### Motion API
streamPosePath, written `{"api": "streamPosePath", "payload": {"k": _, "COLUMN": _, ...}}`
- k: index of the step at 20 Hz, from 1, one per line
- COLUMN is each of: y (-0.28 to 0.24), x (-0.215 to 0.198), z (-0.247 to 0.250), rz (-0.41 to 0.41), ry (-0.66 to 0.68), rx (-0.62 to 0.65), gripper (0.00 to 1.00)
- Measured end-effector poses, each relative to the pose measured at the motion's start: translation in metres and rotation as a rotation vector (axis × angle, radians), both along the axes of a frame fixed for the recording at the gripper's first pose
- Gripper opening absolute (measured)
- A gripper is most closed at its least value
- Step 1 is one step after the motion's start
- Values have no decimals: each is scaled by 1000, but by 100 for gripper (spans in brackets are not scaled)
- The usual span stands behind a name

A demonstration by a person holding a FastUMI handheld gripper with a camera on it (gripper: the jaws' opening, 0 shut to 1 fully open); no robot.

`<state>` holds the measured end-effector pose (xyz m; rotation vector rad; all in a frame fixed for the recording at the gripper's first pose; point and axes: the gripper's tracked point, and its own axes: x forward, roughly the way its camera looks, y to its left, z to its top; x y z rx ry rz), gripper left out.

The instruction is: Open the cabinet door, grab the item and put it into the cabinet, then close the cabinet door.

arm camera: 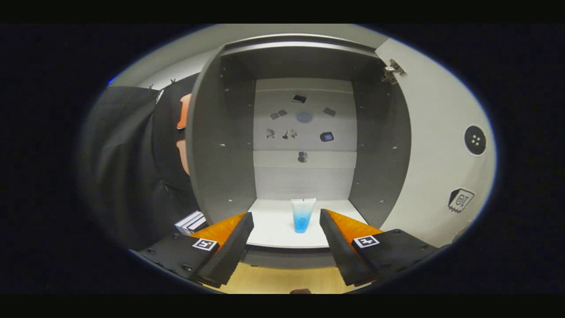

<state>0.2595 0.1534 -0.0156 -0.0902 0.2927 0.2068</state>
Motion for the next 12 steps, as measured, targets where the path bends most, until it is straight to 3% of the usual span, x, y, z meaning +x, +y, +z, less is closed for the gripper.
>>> {"api": "streamPosePath", "payload": {"k": 12, "y": -33, "x": -155, "z": 59, "rz": 20, "ry": -158, "rx": 4, "gripper": 96}}
